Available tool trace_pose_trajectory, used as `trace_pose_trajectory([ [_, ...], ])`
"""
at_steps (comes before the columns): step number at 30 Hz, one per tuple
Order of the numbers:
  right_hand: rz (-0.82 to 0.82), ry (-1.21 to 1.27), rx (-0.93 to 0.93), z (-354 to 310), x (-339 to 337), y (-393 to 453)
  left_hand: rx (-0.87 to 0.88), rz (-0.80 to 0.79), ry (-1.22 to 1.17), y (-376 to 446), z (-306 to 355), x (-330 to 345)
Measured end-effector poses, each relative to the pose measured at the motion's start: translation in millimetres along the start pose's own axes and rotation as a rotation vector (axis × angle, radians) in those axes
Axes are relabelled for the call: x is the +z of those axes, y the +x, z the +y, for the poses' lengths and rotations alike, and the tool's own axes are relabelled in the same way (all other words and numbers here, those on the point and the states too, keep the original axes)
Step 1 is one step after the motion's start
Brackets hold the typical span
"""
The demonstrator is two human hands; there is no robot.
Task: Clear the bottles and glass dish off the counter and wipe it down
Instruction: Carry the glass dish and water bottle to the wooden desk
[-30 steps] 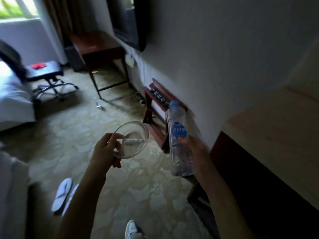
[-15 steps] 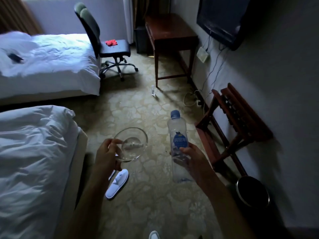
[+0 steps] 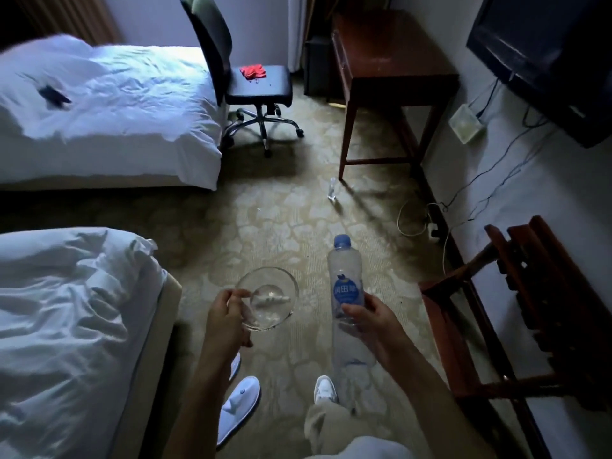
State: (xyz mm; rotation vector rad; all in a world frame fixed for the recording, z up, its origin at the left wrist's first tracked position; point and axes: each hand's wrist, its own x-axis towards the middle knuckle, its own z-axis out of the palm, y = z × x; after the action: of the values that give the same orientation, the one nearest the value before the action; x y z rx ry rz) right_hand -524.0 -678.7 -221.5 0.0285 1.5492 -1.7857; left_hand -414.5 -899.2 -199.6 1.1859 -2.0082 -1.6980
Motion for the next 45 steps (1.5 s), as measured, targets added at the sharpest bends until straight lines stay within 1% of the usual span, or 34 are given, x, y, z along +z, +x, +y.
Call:
trace_pose_trajectory([
  [4, -0.027, -0.075, -0.046, -83, 6, 113, 0.078, 0.035, 0.033, 92, 61, 10],
  [6, -0.032, -0.09, -0.063, -118, 14, 161, 0.08, 0.071, 0.004, 131, 86, 13],
  [9, -0.055, -0.07, -0.038, -147, 28, 233, 0.058, 0.082, -0.017, 203, 102, 21],
  [12, -0.059, -0.071, 0.009, -158, 45, 307, 0.012, 0.1, -0.014, 284, 104, 33],
  [16, -0.041, -0.054, 0.032, -190, 69, 410, -0.017, 0.044, 0.011, 405, 128, 48],
  [19, 0.002, -0.053, -0.008, -244, 84, 480, 0.031, -0.03, -0.018, 492, 175, 59],
  [23, 0.07, -0.033, -0.109, -322, 91, 559, 0.128, -0.09, 0.003, 597, 248, 73],
  [25, 0.105, -0.018, -0.133, -346, 88, 596, 0.156, -0.136, 0.019, 649, 276, 86],
  [27, 0.129, 0.004, -0.117, -358, 83, 635, 0.154, -0.178, 0.027, 698, 292, 103],
  [31, 0.218, 0.072, -0.052, -365, 69, 726, 0.083, -0.241, 0.052, 792, 303, 149],
  [34, 0.254, 0.116, -0.043, -389, 58, 802, 0.016, -0.273, 0.074, 861, 319, 184],
  [38, 0.266, 0.106, -0.075, -463, 47, 895, 0.021, -0.307, 0.103, 950, 372, 223],
  [41, 0.29, 0.139, -0.127, -523, 37, 959, 0.075, -0.281, 0.126, 1016, 416, 251],
  [43, 0.302, 0.179, -0.15, -554, 29, 995, 0.123, -0.301, 0.12, 1059, 441, 271],
  [45, 0.335, 0.217, -0.159, -575, 21, 1029, 0.124, -0.331, 0.128, 1101, 455, 295],
])
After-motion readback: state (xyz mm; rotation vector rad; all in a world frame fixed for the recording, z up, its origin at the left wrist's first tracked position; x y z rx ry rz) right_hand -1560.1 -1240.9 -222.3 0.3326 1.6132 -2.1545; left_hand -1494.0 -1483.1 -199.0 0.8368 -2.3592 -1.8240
